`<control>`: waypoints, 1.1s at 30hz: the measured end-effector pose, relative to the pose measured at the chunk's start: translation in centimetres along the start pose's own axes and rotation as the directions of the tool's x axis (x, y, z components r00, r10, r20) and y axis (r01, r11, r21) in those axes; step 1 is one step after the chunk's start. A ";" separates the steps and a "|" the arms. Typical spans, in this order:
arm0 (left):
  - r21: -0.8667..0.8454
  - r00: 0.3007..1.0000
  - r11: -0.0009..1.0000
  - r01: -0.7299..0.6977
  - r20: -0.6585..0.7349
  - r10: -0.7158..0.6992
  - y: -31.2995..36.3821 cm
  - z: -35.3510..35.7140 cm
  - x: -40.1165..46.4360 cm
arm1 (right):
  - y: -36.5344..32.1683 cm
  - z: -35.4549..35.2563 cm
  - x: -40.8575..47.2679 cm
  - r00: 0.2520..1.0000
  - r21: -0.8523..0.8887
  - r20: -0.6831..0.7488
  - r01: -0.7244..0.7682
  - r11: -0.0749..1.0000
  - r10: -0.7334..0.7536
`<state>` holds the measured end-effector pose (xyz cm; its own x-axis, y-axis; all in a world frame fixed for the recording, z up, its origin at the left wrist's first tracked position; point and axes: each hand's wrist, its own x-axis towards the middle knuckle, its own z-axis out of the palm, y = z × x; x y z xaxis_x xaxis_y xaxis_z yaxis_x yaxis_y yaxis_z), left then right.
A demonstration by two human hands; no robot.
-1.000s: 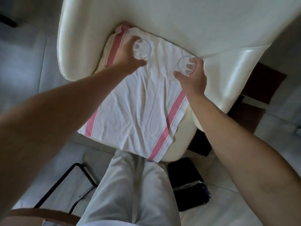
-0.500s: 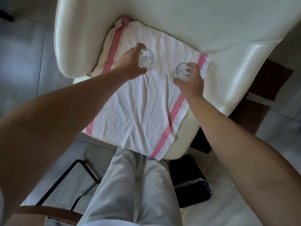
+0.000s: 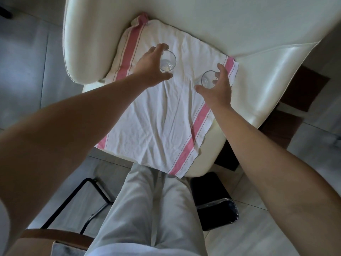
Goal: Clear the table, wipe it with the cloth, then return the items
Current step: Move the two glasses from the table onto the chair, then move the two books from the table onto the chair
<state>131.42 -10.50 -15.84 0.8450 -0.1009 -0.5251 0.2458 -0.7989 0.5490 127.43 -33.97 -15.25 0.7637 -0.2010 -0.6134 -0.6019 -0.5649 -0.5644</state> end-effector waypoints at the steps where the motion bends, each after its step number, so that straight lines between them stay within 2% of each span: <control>1: -0.001 1.000 1.000 -0.004 0.002 0.004 0.2 -0.2 -0.1 | -0.1 -0.1 -0.2 1.000 -0.006 0.000 0.005 1.000 -0.005; 5: 0.021 1.000 1.000 0.005 -0.027 -0.005 0.4 -1.1 -1.0 | -0.6 -0.9 -0.8 0.999 -0.049 -0.042 0.013 0.999 -0.015; 8: -0.045 0.994 0.999 0.013 -0.103 -0.018 0.4 -2.9 -2.8 | -1.4 -2.5 -2.4 0.996 -0.050 -0.079 0.030 0.998 -0.034; 10: -0.054 0.980 0.997 -0.047 -0.196 0.035 0.6 -5.1 -4.8 | -2.6 -3.9 -4.3 0.987 -0.087 -0.118 0.100 0.991 -0.110; 14: 0.079 0.942 0.993 -0.086 -0.318 0.107 1.4 -7.8 -9.2 | -4.9 -5.4 -8.0 0.957 -0.160 -0.145 0.230 0.960 -0.253; 16: 0.112 0.934 0.988 -0.107 -0.329 0.138 2.1 -9.9 -13.0 | -7.1 -6.6 -11.9 0.929 -0.195 -0.149 0.307 0.932 -0.337; 20: 0.038 0.916 0.983 -0.180 -0.357 0.182 4.1 -13.1 -18.5 | -10.6 -9.2 -18.1 0.854 -0.219 -0.227 0.423 0.879 -0.468; 24: 0.131 0.838 0.952 -0.276 -0.453 0.305 6.6 -17.6 -24.8 | -14.2 -12.4 -25.1 0.729 -0.295 -0.278 0.555 0.778 -0.626; 27: 0.196 0.816 0.951 -0.240 -0.489 0.307 7.8 -20.3 -28.5 | -16.2 -13.7 -28.7 0.677 -0.342 -0.234 0.614 0.711 -0.697; 29: 0.163 0.823 0.970 -0.181 -0.515 0.240 8.3 -21.9 -30.4 | -17.1 -14.0 -30.2 0.704 -0.329 -0.150 0.627 0.706 -0.695; 31: 0.172 0.779 0.978 -0.121 -0.594 0.201 8.6 -23.8 -34.0 | -18.8 -14.7 -32.7 0.685 -0.311 -0.033 0.685 0.659 -0.728; 32: 0.156 0.775 0.982 -0.105 -0.606 0.179 8.5 -24.0 -34.2 | -19.0 -14.9 -32.7 0.700 -0.298 -0.003 0.681 0.669 -0.714; 33: 0.167 0.743 0.984 -0.063 -0.651 0.158 8.4 -24.6 -36.3 | -19.8 -15.1 -33.7 0.658 -0.292 0.037 0.727 0.621 -0.752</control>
<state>114.51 1.06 23.82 0.9755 0.1849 0.1197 0.1094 -0.8785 0.4650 117.14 -28.07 24.92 0.9465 0.3226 0.0008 0.2495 -0.7306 -0.6356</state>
